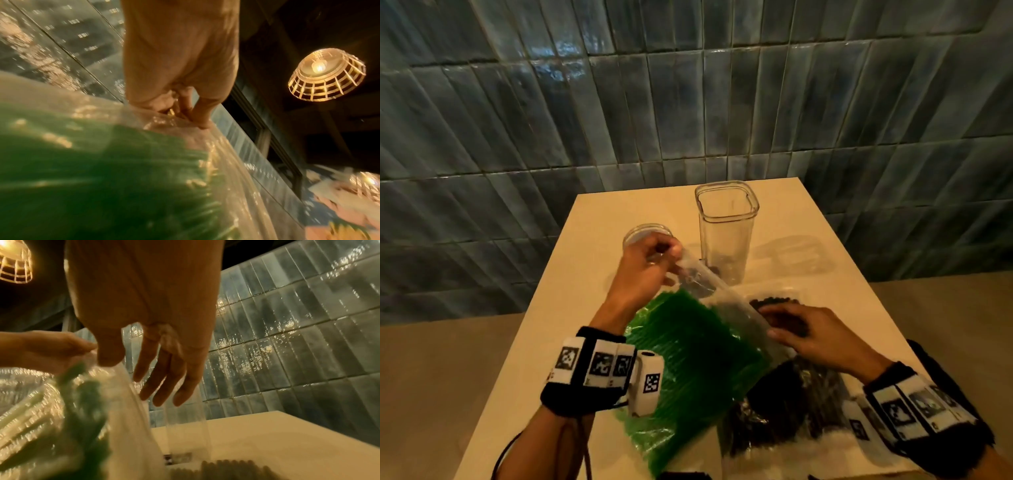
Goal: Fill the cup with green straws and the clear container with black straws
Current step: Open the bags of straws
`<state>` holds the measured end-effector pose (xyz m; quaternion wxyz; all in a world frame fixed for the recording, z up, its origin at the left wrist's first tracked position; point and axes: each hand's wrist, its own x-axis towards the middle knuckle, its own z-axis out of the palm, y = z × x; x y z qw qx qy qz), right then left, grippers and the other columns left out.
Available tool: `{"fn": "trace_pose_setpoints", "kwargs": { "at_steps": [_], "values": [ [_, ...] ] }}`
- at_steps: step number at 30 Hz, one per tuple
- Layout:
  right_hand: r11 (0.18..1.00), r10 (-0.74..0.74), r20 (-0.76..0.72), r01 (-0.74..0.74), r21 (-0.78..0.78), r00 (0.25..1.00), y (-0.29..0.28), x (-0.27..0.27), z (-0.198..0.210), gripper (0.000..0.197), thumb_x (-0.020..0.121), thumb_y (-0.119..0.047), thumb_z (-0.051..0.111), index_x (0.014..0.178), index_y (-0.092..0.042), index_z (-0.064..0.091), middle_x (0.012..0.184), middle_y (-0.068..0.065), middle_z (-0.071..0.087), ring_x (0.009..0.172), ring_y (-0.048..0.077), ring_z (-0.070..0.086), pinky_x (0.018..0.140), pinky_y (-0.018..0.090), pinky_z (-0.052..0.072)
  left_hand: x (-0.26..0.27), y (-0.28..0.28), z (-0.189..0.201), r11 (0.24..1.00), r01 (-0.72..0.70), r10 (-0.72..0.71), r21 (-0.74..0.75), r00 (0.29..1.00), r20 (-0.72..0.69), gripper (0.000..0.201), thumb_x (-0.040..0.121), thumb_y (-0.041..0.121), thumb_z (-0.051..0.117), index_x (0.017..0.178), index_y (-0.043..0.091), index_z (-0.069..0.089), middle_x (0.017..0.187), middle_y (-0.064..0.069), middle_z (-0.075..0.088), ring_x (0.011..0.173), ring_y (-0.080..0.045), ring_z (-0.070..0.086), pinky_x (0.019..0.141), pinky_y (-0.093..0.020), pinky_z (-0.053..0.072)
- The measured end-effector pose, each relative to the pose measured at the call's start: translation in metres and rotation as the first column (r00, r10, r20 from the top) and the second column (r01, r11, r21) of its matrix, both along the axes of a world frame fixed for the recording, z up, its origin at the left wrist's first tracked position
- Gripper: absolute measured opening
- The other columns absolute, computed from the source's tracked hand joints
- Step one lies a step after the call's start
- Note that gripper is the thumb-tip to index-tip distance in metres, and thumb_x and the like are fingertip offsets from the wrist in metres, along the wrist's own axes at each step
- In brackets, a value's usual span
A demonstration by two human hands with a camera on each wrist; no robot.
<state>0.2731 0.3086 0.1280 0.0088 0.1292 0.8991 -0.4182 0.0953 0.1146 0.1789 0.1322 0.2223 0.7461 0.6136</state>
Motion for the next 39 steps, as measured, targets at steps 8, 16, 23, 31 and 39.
{"fn": "trace_pose_setpoints", "kwargs": {
  "at_steps": [8,16,23,31,39],
  "values": [
    [0.984,-0.146,0.007,0.146,-0.098,0.989,-0.011,-0.015,-0.019,0.013,0.083,-0.029,0.069,0.094,-0.023,0.074,0.084,-0.016,0.070,0.073,-0.014,0.060,0.066,0.000,0.042,0.037,0.037,-0.043,0.973,-0.102,0.010,-0.207,0.915,-0.404,0.026,0.087,0.026,0.064,0.111,0.023,0.053,0.114,0.006,0.049,0.102,-0.005,0.047,0.085,-0.008,0.035],
    [0.908,-0.250,0.109,0.272,-0.318,0.962,-0.014,-0.015,-0.041,0.009,0.074,-0.025,0.077,0.077,-0.019,0.071,0.067,-0.004,0.071,0.062,0.007,0.068,0.058,0.022,0.054,0.071,0.044,-0.075,0.806,0.208,-0.272,-0.555,0.962,-0.035,0.024,0.086,0.052,0.057,0.077,0.029,0.057,0.079,0.005,0.067,0.067,-0.005,0.061,0.061,-0.019,0.050],
    [0.892,-0.260,0.091,0.275,-0.359,0.961,-0.016,-0.011,-0.053,0.015,0.072,-0.034,0.076,0.078,-0.023,0.070,0.075,-0.006,0.072,0.072,0.006,0.067,0.068,0.022,0.052,0.066,0.043,-0.085,0.851,0.343,-0.284,-0.396,0.937,0.202,0.011,0.092,0.022,0.058,0.094,0.014,0.065,0.085,0.000,0.070,0.061,-0.001,0.065,0.058,-0.012,0.051],
    [0.859,-0.222,0.127,0.256,-0.444,0.967,-0.014,-0.010,-0.054,0.026,0.076,-0.015,0.076,0.095,-0.018,0.059,0.084,-0.001,0.071,0.074,0.008,0.069,0.068,0.024,0.055,0.074,0.036,-0.089,0.814,0.416,-0.391,-0.407,0.909,0.147,0.011,0.093,0.018,0.054,0.087,0.014,0.061,0.075,0.004,0.066,0.057,0.000,0.064,0.056,-0.011,0.049],
    [0.687,-0.121,0.169,0.205,-0.697,0.978,-0.017,-0.011,-0.049,0.033,0.083,-0.011,0.065,0.113,-0.025,0.058,0.104,-0.001,0.070,0.094,0.014,0.068,0.079,0.029,0.056,0.082,0.033,-0.090,0.810,0.435,-0.384,-0.392,0.900,0.205,0.022,0.098,0.032,0.042,0.103,0.022,0.062,0.101,0.002,0.066,0.087,-0.011,0.063,0.072,-0.018,0.049]
  ]
}}
